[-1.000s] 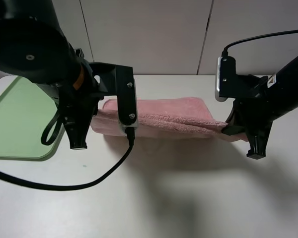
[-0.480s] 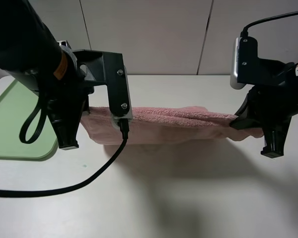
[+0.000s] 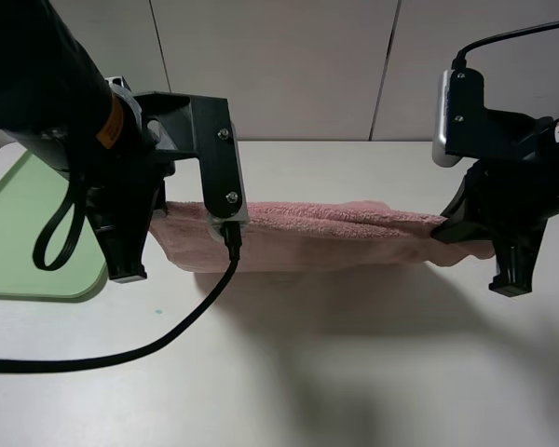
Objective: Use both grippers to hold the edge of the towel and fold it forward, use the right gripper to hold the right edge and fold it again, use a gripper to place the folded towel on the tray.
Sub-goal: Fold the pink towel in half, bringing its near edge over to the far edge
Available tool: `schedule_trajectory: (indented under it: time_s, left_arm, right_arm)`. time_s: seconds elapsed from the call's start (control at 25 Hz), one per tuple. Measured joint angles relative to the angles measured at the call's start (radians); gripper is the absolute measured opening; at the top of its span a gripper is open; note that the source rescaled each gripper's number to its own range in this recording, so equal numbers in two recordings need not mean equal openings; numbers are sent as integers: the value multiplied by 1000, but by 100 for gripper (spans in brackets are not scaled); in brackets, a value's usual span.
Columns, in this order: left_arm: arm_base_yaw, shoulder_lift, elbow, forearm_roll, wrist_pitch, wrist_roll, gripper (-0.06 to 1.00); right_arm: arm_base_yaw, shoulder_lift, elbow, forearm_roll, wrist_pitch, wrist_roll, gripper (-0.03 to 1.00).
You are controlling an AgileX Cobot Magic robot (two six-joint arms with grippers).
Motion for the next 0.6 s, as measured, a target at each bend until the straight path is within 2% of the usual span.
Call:
schedule_trajectory:
  time_s: [0.28,0.6]
  left_arm:
    - [65,53,-2,-8,-35,-21,0]
    - [142,59,-5,-12,-98,-20,0]
  right_arm:
    - [3,54,-11,2,-47,22,0]
    - [3,186,-94,0,-63,25,0]
